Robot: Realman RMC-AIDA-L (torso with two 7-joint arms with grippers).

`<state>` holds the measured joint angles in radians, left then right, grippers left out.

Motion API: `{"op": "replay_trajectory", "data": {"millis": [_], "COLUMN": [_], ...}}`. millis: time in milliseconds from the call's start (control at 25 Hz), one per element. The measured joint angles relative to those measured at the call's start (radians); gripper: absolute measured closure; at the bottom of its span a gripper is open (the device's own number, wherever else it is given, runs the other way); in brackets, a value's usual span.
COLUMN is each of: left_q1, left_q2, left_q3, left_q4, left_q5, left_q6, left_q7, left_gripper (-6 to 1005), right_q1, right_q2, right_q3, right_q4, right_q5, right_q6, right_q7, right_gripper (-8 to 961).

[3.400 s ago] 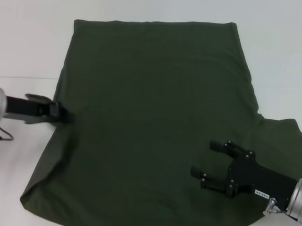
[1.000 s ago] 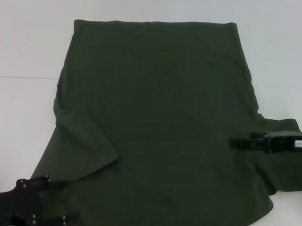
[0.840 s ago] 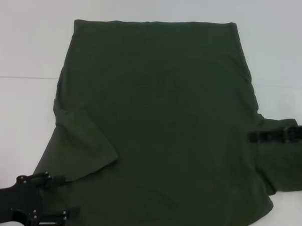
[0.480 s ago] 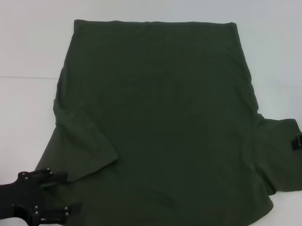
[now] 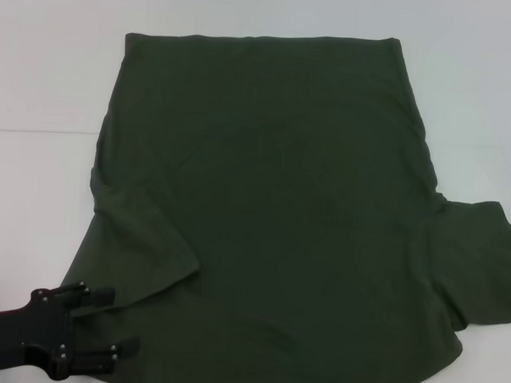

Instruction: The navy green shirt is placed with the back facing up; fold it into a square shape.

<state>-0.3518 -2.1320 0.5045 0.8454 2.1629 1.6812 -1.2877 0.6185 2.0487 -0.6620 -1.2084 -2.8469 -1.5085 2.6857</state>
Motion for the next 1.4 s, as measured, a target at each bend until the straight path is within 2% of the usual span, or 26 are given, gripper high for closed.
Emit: {"op": "replay_trajectory", "data": {"millis": [680,1120,1280,1400], "left_q1": [0.001,0.001,0.001,0.001], "left_q2": [0.003,0.003,0.004,0.004], "left_q3": [-0.001,-0.001,-0.001,-0.001], "left_q4": [-0.008,-0.016,-0.017,-0.017], "left_q5": [0.002,0.001,0.001,0.001], "left_q6": [0.0,-0.001,-0.002,-0.002], "left_q7": [-0.001,0.004,0.004,0.005], "left_gripper": [108,109,109,108], "right_q1": [0.017,0.017,0.011,0.01], "right_q2": [-0.005,-0.038,-0.066,-0.077], "right_q3": [0.0,0.043,0.045,0.053], "right_q4": [0.208,0.29,0.344,0.37], "right_q5": [-0.017,0.022,0.088,0.099], "right_q6": [0.161,0.185,0.187,0.192], "right_q7": [0.002,-0.014,-0.029,-0.036], "right_gripper": [25,25,25,26]}}
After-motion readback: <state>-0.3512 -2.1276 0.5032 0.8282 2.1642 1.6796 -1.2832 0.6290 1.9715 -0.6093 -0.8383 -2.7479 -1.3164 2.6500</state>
